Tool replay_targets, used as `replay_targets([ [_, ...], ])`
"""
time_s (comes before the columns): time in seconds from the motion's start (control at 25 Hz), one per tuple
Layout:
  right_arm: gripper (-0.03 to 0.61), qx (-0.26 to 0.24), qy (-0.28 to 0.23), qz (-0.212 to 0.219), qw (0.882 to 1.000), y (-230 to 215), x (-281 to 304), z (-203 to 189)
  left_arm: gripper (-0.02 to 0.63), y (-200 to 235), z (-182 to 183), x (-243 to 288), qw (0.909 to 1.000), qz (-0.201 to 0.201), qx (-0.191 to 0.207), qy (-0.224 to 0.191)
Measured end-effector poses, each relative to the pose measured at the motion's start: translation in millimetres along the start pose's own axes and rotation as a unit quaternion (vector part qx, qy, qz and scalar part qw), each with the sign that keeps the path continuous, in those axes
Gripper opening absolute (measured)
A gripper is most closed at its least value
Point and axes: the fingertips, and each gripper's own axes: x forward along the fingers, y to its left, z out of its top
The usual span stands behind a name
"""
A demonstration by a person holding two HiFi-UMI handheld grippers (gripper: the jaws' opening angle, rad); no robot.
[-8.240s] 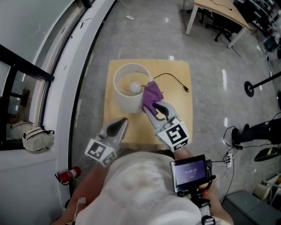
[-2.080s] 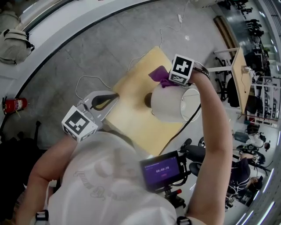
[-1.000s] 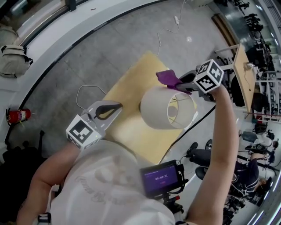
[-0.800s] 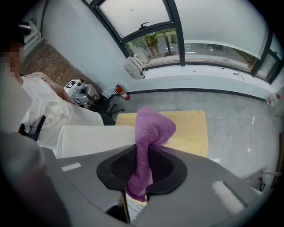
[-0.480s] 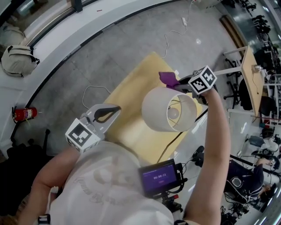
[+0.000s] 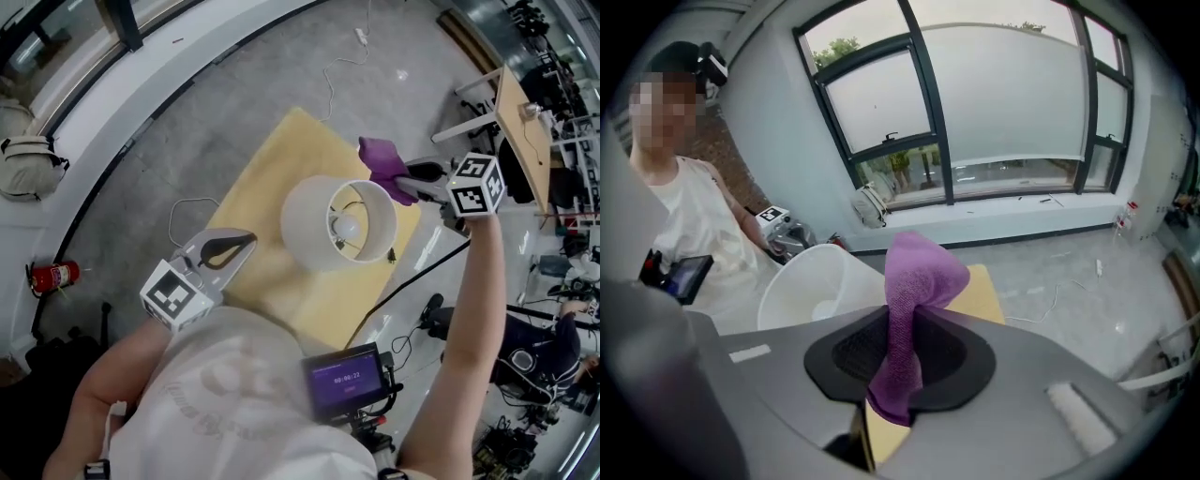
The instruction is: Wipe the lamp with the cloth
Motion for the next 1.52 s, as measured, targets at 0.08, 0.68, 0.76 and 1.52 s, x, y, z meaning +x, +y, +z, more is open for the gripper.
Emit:
replay_targets([
  [0.08, 0.081, -0.008, -0.010, 0.015, 1.000, 15.3, -15.7, -8.1, 0.000, -5.5, 1.3, 4.8, 0.9999, -0.010, 0.005, 0.003],
  [0.68, 0.081, 0.007, 0.006, 0.005, 1.000, 14.7, 56.4, -121.5, 0.000, -23.5, 7.7, 5.1, 0.9988, -0.023, 0.030, 0.031],
  [0.76, 0.081, 0.035, -0.016, -0.003, 0.999, 13.1, 62.5, -134.2, 0.000, -25.8, 7.9, 5.7, 0.9988, -0.025, 0.029, 0.032],
  [1.52, 0.083, 0.069, -0.177, -0.110, 0.976, 85.5, -26.5, -76.3, 0.000, -48.6, 33.1, 43.6, 0.9947, -0.088, 0.045, 0.028],
])
